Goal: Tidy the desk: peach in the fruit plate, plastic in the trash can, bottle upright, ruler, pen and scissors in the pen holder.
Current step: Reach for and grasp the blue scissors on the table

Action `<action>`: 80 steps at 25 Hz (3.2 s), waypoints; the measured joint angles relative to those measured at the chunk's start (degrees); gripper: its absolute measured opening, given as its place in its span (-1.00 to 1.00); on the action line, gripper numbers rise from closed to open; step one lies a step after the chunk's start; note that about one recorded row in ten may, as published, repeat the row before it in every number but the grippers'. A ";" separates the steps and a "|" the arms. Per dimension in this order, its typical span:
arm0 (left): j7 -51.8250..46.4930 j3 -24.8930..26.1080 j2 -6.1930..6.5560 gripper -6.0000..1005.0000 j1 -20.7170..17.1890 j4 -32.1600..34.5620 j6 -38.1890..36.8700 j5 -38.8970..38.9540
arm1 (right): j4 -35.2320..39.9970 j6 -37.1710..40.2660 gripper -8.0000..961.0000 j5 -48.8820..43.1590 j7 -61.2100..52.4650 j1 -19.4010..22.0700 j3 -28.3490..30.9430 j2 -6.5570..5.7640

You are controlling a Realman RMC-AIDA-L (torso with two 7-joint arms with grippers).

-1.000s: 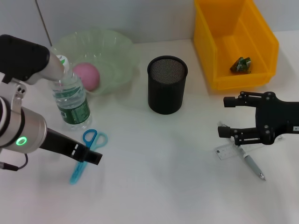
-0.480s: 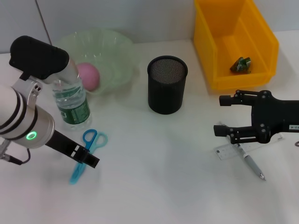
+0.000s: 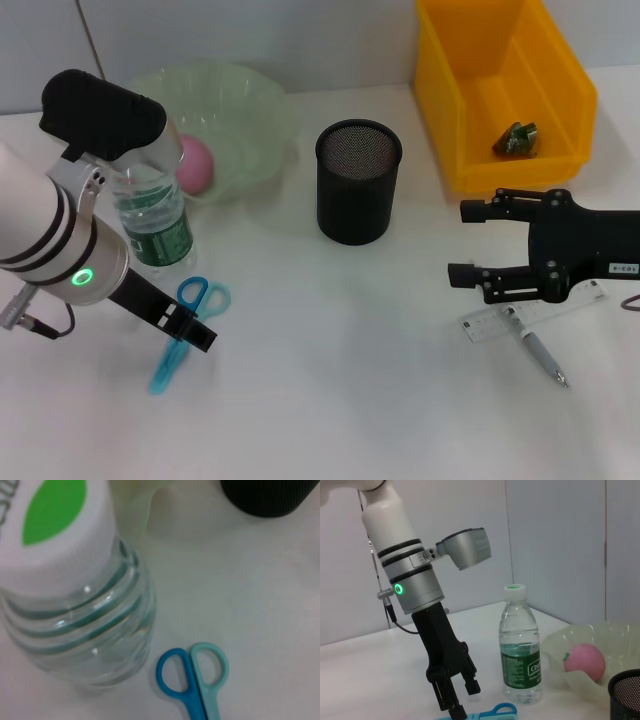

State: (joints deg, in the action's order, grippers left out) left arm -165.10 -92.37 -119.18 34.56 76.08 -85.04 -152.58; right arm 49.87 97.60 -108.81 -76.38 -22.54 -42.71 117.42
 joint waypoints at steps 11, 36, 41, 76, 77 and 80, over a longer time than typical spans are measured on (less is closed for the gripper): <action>-0.04 1.17 0.00 0.60 0.72 -1.84 0.12 0.15 | -0.05 -0.19 0.73 0.01 0.12 -0.67 0.00 0.58; 0.00 -2.35 0.00 0.59 0.24 -2.09 1.11 0.47 | -0.23 -0.83 0.73 0.00 0.53 -1.62 -0.07 1.41; 0.07 -2.68 0.00 0.59 0.19 -2.35 1.11 0.40 | -0.38 -0.83 0.73 0.00 0.53 -1.64 -0.10 1.41; 0.13 -3.69 0.00 0.19 0.66 -3.95 1.13 0.18 | -0.74 -0.91 0.73 0.00 0.53 -2.22 -0.53 1.49; 0.13 -3.69 0.00 0.19 0.66 -4.11 1.13 0.18 | -0.74 -0.92 0.73 0.00 0.53 -2.24 -0.53 1.49; 0.13 -3.69 0.00 0.19 0.71 -4.39 1.11 0.18 | -0.74 -0.91 0.73 0.00 0.53 -2.26 -0.53 1.49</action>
State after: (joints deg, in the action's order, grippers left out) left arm -164.97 -96.06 -119.18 35.27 71.69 -83.93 -152.40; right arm 49.13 96.68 -108.81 -75.85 -24.79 -43.24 118.91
